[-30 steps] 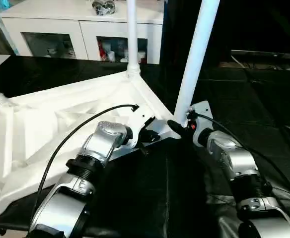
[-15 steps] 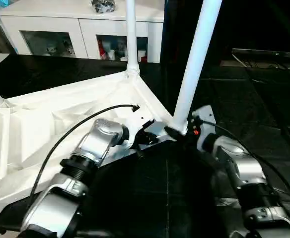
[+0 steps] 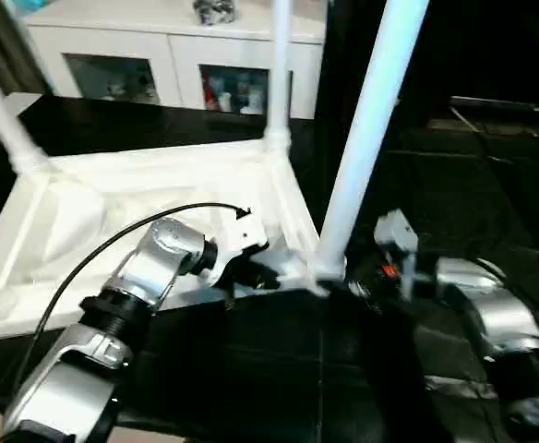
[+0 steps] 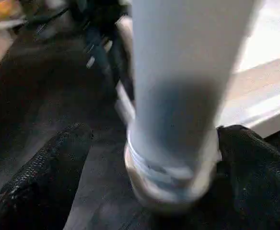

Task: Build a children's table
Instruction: Rotate leg to tighten

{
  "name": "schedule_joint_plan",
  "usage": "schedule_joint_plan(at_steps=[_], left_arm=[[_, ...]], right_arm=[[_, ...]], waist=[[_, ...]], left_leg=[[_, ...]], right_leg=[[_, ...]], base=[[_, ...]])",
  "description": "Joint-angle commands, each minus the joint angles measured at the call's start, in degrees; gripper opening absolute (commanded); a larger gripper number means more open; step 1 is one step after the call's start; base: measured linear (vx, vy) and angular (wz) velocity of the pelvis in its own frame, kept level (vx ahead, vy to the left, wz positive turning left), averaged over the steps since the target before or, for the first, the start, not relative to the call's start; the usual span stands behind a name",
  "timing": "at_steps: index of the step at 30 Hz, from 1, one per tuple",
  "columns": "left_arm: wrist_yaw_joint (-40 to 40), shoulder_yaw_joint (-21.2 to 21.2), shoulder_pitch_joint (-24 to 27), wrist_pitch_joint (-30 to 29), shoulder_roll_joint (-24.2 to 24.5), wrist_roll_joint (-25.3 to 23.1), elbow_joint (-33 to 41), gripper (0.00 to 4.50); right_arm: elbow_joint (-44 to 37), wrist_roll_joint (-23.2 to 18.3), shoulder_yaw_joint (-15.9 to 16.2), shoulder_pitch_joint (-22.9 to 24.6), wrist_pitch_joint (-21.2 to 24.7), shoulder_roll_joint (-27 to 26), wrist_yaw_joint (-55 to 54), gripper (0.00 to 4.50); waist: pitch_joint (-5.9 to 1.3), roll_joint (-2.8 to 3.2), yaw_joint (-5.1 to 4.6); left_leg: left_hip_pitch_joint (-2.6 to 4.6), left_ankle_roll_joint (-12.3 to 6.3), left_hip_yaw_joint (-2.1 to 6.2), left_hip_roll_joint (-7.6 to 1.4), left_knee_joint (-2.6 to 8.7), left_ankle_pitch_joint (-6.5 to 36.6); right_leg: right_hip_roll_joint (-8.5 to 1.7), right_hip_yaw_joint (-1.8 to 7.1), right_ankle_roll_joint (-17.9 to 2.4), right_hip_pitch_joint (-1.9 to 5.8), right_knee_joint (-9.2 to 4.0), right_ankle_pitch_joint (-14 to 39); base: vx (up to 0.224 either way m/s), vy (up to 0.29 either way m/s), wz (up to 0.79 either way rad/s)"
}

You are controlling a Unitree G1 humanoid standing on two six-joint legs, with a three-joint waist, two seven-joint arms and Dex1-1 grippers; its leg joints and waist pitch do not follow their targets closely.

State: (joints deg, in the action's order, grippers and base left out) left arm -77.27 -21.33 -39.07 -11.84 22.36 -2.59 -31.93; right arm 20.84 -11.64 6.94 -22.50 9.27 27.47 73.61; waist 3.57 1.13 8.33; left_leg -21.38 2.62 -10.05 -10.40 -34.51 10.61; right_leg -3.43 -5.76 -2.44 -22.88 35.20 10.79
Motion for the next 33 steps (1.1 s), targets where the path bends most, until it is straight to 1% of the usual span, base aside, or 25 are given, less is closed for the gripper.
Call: schedule_joint_plan(at_steps=[1,2,3,5,8,10,12,15,16,17,19,22,25,27,32,33], left_arm=[[-4.02,-2.12,-0.84,2.89,0.41,-0.01,0.49,0.00],[-4.08,-2.15,-0.84,2.94,0.44,-0.02,0.49,0.00],[-5.59,-2.88,-0.93,4.14,1.12,-0.14,0.35,0.00],[-6.48,-3.53,-1.05,4.96,1.53,-0.45,0.29,0.00],[-7.44,-4.05,-1.23,6.43,1.83,-0.84,-0.13,0.00],[-7.79,-4.17,-1.29,6.99,1.89,-0.90,-0.31,0.00],[-8.58,-4.41,-1.33,7.65,1.98,-0.88,-0.51,0.00],[-9.06,-4.68,-1.25,7.92,2.08,-0.77,-0.37,0.00],[-9.07,-4.69,-1.24,7.93,2.09,-0.77,-0.36,0.00],[-9.15,-4.73,-1.23,7.97,2.10,-0.76,-0.33,0.00],[-9.50,-4.92,-1.10,8.13,2.26,-0.70,-0.14,0.00],[-9.80,-5.04,-0.89,8.21,2.34,-0.64,0.12,0.00],[-10.10,-5.11,-0.71,8.22,2.33,-0.64,0.34,0.00],[-10.17,-5.22,-0.53,8.17,2.40,-0.58,0.61,0.00],[-10.08,-5.12,-0.16,7.75,2.34,-0.45,0.85,0.00],[-9.95,-5.02,-0.03,7.45,2.25,-0.36,0.96,0.00]], right_arm=[[-0.73,0.18,1.37,-0.42,-1.44,0.44,2.83,4.46],[-0.71,0.20,1.39,-0.43,-1.47,0.46,2.87,4.46],[-0.07,0.69,2.27,-0.91,-2.45,1.06,4.16,4.46],[0.63,0.84,2.77,-1.55,-2.89,1.18,4.65,4.46],[1.16,0.64,3.35,-2.24,-3.02,1.10,5.69,4.46],[1.07,0.50,3.74,-2.38,-2.99,1.11,6.33,4.46],[0.98,0.54,4.29,-2.52,-3.01,1.02,7.06,4.21],[1.01,0.26,4.80,-2.60,-2.84,1.00,7.67,4.10],[1.01,0.25,4.82,-2.60,-2.83,1.00,7.70,3.87],[1.04,0.20,4.91,-2.61,-2.80,1.03,7.84,3.76],[1.32,0.18,5.03,-2.64,-2.76,0.89,8.11,3.67],[1.77,0.19,5.17,-2.77,-2.83,0.64,8.22,3.32],[2.06,0.07,5.38,-2.88,-2.87,0.50,8.37,3.13],[2.01,-0.24,5.66,-2.84,-2.63,0.42,8.63,2.85],[2.07,-0.31,5.89,-2.65,-2.50,0.21,8.85,2.73],[2.11,-0.30,5.92,-2.61,-2.47,0.17,8.89,2.73]], waist=[[-4.55,-0.32,-0.14],[-4.52,-0.36,-0.14],[-4.51,-0.43,-0.11],[-4.48,-0.55,-0.07],[-4.49,-0.52,0.04],[-4.55,-0.58,0.06],[-4.54,-0.58,0.13],[-4.60,-0.59,0.16],[-4.59,-0.58,0.20],[-4.57,-0.57,0.22],[-4.55,-0.60,0.33],[-4.60,-0.64,0.42],[-4.60,-0.63,0.46],[-4.61,-0.65,0.53],[-4.66,-0.62,0.55],[-4.64,-0.53,0.54]], left_leg=[[0.69,-5.64,1.02,-3.39,3.26,6.53],[0.65,-5.48,1.04,-3.40,3.31,6.65],[0.68,-5.15,1.05,-3.41,3.35,7.02],[0.74,-4.81,1.06,-3.48,3.43,7.16],[0.89,-4.73,1.03,-3.56,3.43,7.12],[0.74,-4.83,1.04,-3.49,3.40,6.74],[0.75,-4.87,1.04,-3.50,3.40,6.65],[0.64,-5.02,1.10,-3.54,3.41,6.14],[0.68,-4.99,1.10,-3.56,3.41,6.26],[0.69,-4.96,1.08,-3.56,3.41,6.36],[0.67,-4.77,1.06,-3.49,3.40,6.46],[0.64,-4.75,1.05,-3.47,3.37,6.23],[0.68,-4.83,1.06,-3.50,3.37,6.11],[0.63,-4.89,1.06,-3.49,3.36,5.96],[0.63,-4.91,1.09,-3.50,3.35,5.81],[0.64,-4.84,1.05,-3.47,3.34,6.08]], right_leg=[[-5.81,3.61,-10.58,3.40,-4.31,9.62],[-5.78,3.60,-10.43,3.40,-4.35,10.17],[-5.86,3.60,-10.19,3.39,-4.46,11.23],[-5.90,3.62,-9.92,3.30,-4.58,12.42],[-5.87,3.68,-10.21,3.17,-4.48,12.14],[-5.81,3.61,-10.17,3.29,-4.36,11.72],[-5.86,3.63,-10.06,3.28,-4.38,11.88],[-5.85,3.59,-10.05,3.32,-4.23,11.34],[-5.90,3.60,-10.01,3.28,-4.27,11.49],[-5.91,3.61,-9.99,3.27,-4.31,11.66],[-5.97,3.62,-9.70,3.31,-4.42,12.43],[-5.92,3.61,-9.60,3.31,-4.40,12.41],[-5.88,3.61,-9.57,3.25,-4.34,12.19],[-5.89,3.60,-9.59,3.27,-4.32,12.05],[-5.86,3.57,-9.62,3.29,-4.24,11.68],[-5.87,3.59,-9.65,3.27,-4.32,11.78]], base=[[0.000,0.000,0.00],[0.000,0.000,0.00],[0.000,0.000,0.00],[0.000,0.000,0.00],[0.000,0.000,0.00],[0.000,0.000,0.00],[0.000,0.000,0.00],[0.000,0.000,0.00],[0.000,0.000,0.00],[0.000,0.000,0.00],[0.000,0.000,0.00],[0.000,0.000,0.00],[0.000,0.000,0.00],[0.000,0.000,0.00],[0.000,0.000,0.00],[0.000,0.000,0.00]])
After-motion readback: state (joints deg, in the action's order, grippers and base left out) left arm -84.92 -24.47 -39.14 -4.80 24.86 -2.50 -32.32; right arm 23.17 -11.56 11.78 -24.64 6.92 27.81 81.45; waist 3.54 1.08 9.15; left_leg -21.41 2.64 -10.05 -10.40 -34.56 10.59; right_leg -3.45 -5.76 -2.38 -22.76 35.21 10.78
